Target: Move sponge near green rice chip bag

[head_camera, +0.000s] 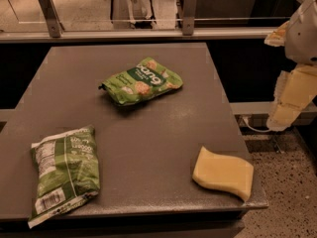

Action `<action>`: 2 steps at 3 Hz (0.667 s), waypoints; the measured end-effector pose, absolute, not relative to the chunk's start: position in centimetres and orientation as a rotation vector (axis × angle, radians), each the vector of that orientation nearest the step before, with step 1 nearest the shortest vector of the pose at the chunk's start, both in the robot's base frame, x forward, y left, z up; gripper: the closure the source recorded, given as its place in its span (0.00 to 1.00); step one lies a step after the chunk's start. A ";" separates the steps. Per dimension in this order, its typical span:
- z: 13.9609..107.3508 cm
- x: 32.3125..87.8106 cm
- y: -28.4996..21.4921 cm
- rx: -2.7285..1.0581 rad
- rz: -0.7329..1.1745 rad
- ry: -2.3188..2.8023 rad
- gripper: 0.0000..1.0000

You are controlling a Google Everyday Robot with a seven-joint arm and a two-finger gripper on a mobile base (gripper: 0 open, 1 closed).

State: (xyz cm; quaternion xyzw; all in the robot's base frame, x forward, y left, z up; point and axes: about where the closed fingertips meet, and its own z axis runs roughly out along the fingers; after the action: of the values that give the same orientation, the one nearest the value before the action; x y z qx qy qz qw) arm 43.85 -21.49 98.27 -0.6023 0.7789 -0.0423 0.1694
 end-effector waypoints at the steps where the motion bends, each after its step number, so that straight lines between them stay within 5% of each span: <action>1: 98.3 43.8 -21.5 -1.712 -0.120 2.214 0.00; 2: 100.1 42.8 -20.1 -1.789 -0.180 2.217 0.00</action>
Offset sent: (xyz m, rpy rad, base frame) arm -0.0338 0.0379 0.0493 -0.2135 0.0773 0.0925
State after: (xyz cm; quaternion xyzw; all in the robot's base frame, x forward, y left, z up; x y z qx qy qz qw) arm 42.77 -20.10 100.06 -0.6202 0.7688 -0.0625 0.1430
